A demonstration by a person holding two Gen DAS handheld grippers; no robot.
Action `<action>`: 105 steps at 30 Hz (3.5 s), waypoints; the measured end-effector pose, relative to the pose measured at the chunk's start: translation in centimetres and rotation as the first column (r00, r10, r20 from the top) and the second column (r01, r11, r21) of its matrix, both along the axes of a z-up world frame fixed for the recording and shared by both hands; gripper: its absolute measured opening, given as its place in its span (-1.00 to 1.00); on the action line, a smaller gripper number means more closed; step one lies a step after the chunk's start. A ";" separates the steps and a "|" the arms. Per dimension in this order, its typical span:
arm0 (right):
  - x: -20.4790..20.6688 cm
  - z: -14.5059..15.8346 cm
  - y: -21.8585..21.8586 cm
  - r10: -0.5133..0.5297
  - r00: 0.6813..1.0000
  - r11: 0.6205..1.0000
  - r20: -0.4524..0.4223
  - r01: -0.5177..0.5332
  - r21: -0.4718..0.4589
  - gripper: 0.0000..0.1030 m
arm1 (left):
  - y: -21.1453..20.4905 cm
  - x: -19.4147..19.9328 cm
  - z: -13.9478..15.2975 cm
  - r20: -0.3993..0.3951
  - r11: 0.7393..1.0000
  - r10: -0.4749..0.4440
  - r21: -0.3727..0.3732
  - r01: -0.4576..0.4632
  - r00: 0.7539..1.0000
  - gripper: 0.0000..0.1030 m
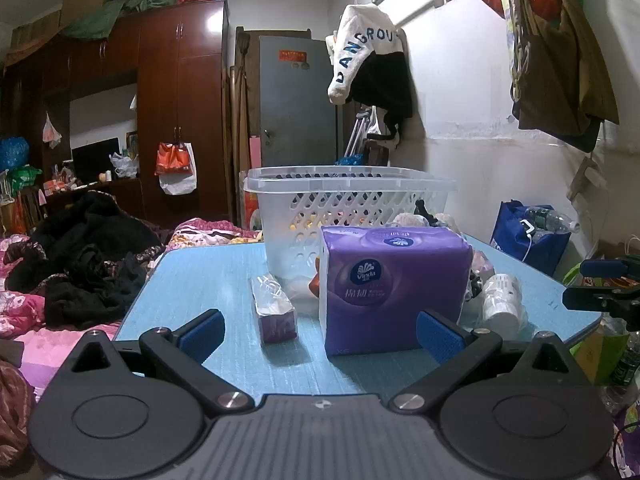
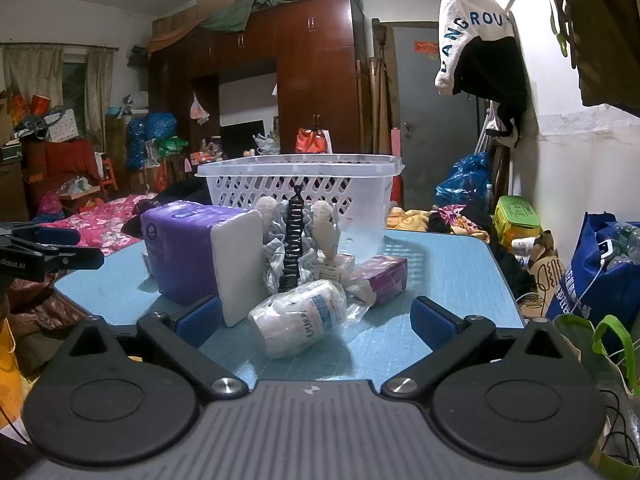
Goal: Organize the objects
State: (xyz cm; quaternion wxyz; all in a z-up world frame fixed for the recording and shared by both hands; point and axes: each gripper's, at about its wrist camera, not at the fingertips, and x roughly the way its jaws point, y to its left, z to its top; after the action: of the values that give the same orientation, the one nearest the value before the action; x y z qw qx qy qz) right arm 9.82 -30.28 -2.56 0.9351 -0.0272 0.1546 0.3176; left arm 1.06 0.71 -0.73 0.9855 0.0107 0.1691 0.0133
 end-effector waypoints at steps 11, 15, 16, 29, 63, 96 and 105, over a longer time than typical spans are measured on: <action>0.0 -0.1 0.0 -0.001 1.000 1.000 0.001 0.001 -0.001 1.00 | -0.1 0.2 -0.2 -0.008 1.000 -0.008 -0.002 0.008 1.000 0.99; -0.1 -0.1 0.0 0.001 1.000 1.000 0.002 -0.001 -0.004 1.00 | -0.2 0.2 -0.2 -0.009 1.000 -0.008 -0.003 0.008 1.000 0.99; -0.1 -0.1 0.0 0.002 1.000 1.000 0.002 -0.002 -0.005 1.00 | -0.1 0.2 -0.2 -0.009 1.000 -0.009 -0.005 0.009 1.000 0.99; -0.1 -0.1 0.1 0.001 1.000 1.000 0.002 -0.001 -0.006 1.00 | -0.2 0.3 -0.4 -0.016 1.000 -0.018 -0.006 0.018 1.000 0.99; 0.0 -0.3 0.3 0.001 1.000 1.000 0.001 -0.001 -0.027 1.00 | -0.4 0.4 -0.7 -0.023 1.000 -0.020 -0.013 0.019 1.000 0.99; 3.6 -3.9 2.9 0.070 0.997 0.998 0.024 -0.070 0.007 1.00 | 6.0 5.1 -2.7 0.041 0.995 0.056 -0.080 -0.053 0.998 0.77; 3.2 -4.4 2.8 0.091 0.995 0.996 0.048 -0.090 -0.016 0.92 | 6.9 6.8 -3.4 -0.003 0.994 0.063 -0.091 -0.063 0.998 0.51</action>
State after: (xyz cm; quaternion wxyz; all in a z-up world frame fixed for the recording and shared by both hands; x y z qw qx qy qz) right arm 13.00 -27.49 -6.94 0.9230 -0.0481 0.1328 0.3578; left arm 7.91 7.61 -4.16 0.9840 -0.0393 0.1700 0.0366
